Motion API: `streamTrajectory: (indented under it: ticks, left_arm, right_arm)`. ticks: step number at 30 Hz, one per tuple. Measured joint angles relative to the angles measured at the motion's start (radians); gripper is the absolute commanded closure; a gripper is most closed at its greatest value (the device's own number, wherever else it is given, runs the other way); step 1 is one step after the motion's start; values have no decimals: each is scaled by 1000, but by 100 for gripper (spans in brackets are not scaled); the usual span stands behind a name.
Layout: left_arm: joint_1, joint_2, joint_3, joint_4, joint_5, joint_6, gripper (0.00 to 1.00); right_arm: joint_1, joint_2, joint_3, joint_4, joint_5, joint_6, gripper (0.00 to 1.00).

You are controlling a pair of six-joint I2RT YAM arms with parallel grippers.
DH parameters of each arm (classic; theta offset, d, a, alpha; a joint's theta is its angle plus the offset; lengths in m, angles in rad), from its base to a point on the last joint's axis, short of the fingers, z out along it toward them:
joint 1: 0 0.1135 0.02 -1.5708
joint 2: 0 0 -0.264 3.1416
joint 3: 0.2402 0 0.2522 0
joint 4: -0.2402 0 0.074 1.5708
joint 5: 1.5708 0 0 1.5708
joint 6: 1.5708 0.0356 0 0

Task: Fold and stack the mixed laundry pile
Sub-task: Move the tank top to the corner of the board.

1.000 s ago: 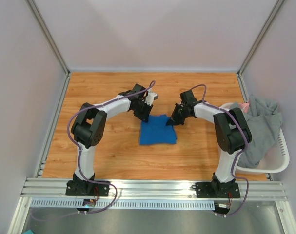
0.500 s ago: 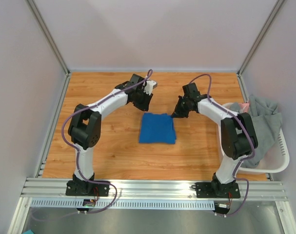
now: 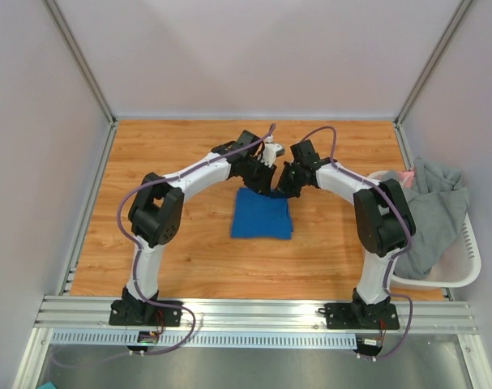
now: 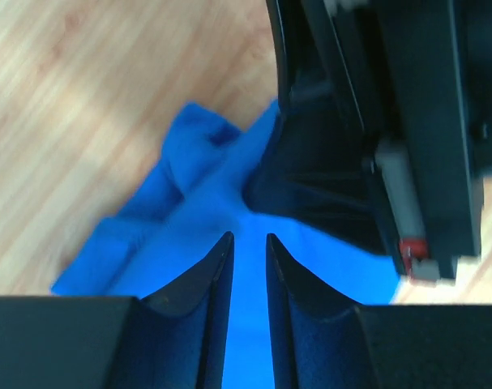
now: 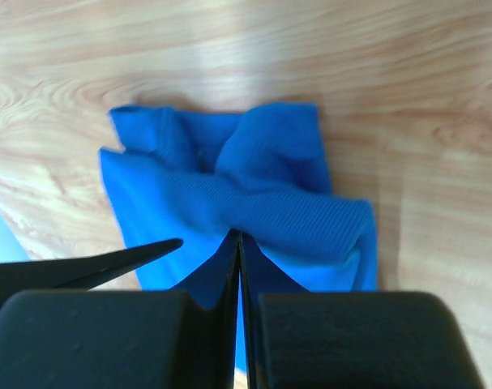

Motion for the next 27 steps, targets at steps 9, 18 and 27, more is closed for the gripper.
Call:
streamTrajectory:
  ticks: [9,18,27]
  left_arm:
    - [8,189,137,1,-70,-32,67]
    - [7,184,203,-30,-147,-24,60]
    - [36,-96,46,-90,-190,-24,48]
  right_arm:
    - [-31,99,25,34,-7,17,100]
    - [-42,86,63,-7,28,-3,79]
    - [-43,-212,-45,-93,109,-66,55]
